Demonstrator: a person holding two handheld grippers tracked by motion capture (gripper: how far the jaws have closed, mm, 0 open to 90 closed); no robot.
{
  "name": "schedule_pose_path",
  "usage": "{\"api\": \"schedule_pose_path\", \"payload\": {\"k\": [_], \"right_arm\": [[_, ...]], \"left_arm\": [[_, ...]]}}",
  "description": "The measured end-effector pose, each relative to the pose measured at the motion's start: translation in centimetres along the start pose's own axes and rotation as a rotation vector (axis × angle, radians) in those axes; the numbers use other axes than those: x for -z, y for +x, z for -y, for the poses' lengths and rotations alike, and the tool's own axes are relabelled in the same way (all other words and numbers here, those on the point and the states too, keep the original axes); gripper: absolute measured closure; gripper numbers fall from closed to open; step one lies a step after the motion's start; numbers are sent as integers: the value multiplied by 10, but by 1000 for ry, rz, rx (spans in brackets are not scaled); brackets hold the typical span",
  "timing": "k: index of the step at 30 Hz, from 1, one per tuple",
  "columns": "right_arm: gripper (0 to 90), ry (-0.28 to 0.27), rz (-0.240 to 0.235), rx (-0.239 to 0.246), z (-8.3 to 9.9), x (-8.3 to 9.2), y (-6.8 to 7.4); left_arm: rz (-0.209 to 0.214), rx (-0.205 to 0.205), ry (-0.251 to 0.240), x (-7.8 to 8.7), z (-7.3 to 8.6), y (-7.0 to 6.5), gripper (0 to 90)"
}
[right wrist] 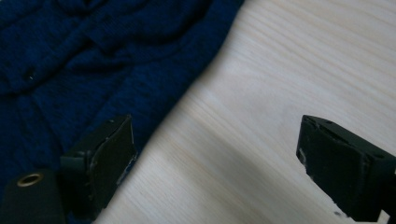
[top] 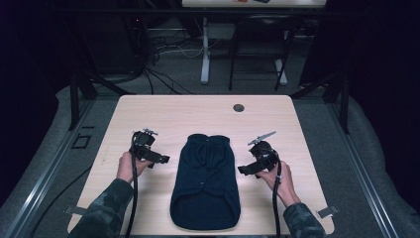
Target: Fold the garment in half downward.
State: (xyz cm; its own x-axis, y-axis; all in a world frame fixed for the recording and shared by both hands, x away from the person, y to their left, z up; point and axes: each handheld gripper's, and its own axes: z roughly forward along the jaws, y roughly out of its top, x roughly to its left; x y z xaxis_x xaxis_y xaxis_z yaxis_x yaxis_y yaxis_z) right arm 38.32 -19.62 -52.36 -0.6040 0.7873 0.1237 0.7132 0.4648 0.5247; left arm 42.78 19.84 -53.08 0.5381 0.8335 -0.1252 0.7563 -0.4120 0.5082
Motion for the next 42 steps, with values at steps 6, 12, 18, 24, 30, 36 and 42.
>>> {"api": "schedule_pose_path", "payload": {"k": [6,12,18,24,30,36,42], "right_arm": [[130,4,-27,0,-14,-5,2],[141,5,-38,3,-26,-13,3],[157,15,-49,-6,-37,-23,0],[185,23,-55,-15,-49,-31,-3],[232,49,-57,-16,-58,-40,-2],[256,48,-41,-12,-68,-49,0],[345,67,-38,-31,-75,-54,-3]], "left_arm": [[6,-9,22,-8,-12,-5,67],[14,-19,30,-16,-27,-10,74],[12,-22,29,-24,-37,-13,87],[28,-20,47,-33,-45,-15,104],[27,-28,75,-42,-54,-19,122],[29,-33,76,-44,-63,-22,142],[28,-47,93,-49,-73,-26,173]]}}
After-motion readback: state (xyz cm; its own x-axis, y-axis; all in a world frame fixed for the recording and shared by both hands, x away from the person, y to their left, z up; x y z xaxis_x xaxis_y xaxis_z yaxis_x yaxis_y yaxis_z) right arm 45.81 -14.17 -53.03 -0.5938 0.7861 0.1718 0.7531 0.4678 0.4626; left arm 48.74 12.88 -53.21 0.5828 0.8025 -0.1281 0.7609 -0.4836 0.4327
